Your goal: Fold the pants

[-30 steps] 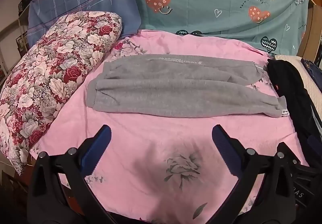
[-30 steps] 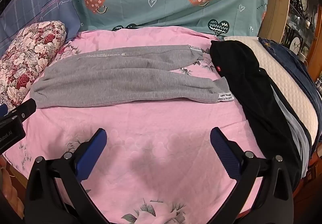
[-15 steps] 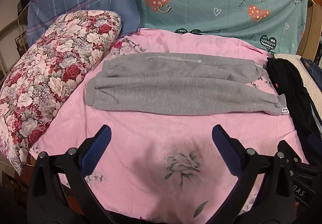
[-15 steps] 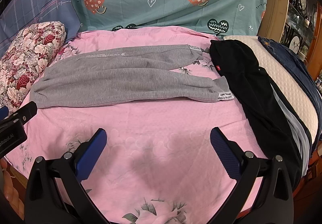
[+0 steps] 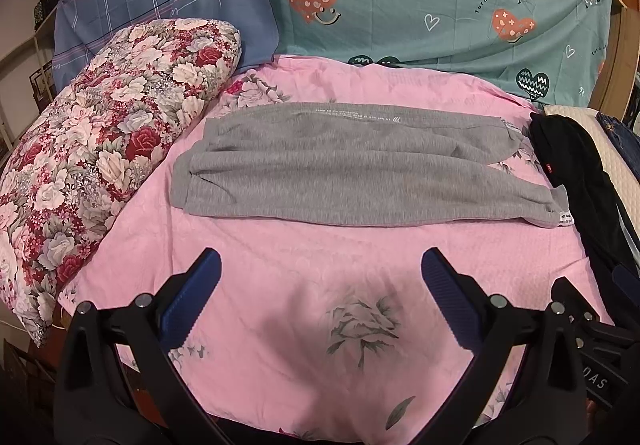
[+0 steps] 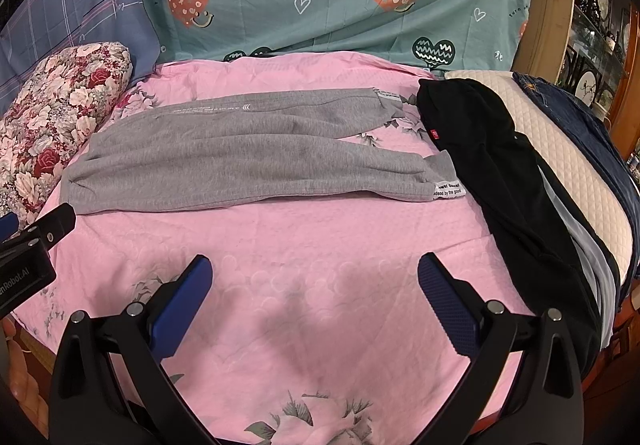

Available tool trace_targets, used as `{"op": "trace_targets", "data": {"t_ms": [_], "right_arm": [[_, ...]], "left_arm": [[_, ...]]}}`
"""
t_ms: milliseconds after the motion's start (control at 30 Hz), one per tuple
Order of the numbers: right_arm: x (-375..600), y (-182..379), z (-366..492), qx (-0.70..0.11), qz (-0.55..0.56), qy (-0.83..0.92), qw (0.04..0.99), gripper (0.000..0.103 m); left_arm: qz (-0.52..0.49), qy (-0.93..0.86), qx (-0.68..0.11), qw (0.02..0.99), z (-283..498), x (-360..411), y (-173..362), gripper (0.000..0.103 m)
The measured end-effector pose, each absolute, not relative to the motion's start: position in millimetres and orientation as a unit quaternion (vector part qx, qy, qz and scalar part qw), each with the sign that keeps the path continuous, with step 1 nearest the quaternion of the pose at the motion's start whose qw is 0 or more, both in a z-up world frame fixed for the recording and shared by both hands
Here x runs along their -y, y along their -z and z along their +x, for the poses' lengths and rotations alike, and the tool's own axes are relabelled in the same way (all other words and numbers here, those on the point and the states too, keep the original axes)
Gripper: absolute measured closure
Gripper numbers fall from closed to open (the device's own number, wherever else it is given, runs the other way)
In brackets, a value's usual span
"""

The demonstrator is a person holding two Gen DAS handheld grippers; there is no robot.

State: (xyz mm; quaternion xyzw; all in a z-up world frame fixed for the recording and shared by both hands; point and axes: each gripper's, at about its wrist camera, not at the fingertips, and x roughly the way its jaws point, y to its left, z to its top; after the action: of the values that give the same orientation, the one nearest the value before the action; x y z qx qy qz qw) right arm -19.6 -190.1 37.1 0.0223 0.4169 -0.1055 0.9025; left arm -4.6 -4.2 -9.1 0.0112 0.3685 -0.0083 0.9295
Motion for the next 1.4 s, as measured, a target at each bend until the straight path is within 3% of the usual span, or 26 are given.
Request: {"op": "trace_targets", "data": {"t_ms": [1400], "right_arm": [[188.8,-28.5,-16.8,-0.427,0.028,0.100,0.898,0.001]], "left_arm": [[0.012,0.010,-0.381,0.924,-0.6,-0.9,15.3,0.002]]}}
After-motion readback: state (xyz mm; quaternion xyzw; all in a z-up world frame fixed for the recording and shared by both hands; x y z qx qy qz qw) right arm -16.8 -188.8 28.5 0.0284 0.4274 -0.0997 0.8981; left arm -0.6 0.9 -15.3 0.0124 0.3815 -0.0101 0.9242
